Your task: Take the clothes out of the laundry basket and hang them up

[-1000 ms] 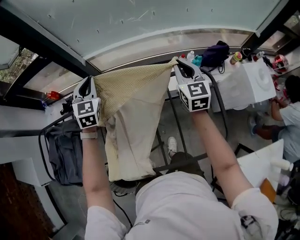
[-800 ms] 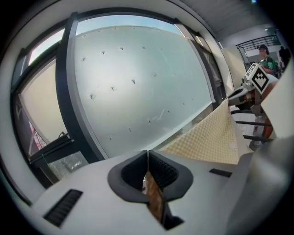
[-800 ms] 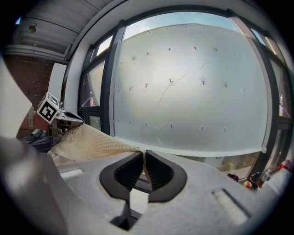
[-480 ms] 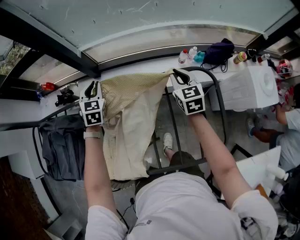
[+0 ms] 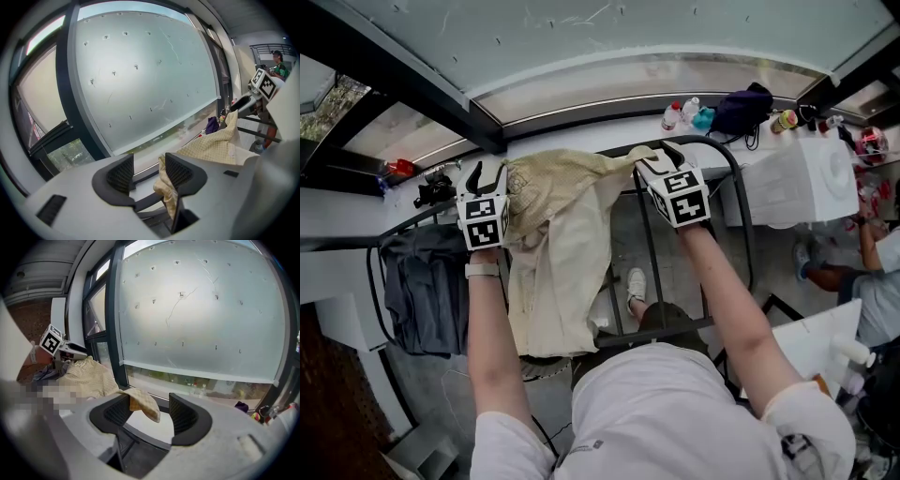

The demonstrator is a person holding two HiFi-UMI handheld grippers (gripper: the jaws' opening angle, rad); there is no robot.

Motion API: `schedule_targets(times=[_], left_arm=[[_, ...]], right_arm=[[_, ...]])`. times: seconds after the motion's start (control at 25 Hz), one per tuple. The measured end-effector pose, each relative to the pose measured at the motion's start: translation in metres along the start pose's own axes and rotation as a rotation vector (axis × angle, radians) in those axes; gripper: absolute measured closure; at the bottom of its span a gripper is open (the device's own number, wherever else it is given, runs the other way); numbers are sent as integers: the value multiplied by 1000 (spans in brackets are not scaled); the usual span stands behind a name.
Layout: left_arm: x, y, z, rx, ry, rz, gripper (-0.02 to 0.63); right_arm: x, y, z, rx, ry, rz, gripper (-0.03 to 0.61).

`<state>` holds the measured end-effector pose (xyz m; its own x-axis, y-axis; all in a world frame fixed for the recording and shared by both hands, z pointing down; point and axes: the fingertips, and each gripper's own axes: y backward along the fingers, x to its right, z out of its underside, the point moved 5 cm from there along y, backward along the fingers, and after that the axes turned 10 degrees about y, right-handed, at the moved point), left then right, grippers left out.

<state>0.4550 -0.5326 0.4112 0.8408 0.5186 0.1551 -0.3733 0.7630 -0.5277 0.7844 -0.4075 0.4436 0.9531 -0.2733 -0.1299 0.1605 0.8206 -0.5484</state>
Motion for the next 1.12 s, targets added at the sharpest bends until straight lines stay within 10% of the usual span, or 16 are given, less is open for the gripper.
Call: schedule_targets(times=[0.52, 1.12], left_arm=[[-16, 80, 15, 73, 56, 20, 417], [-60, 278, 87, 238, 195, -20, 419]], right_arm=[[-29, 46, 34, -86, -62, 47, 334], [-199, 120, -42, 225, 22, -133, 359]])
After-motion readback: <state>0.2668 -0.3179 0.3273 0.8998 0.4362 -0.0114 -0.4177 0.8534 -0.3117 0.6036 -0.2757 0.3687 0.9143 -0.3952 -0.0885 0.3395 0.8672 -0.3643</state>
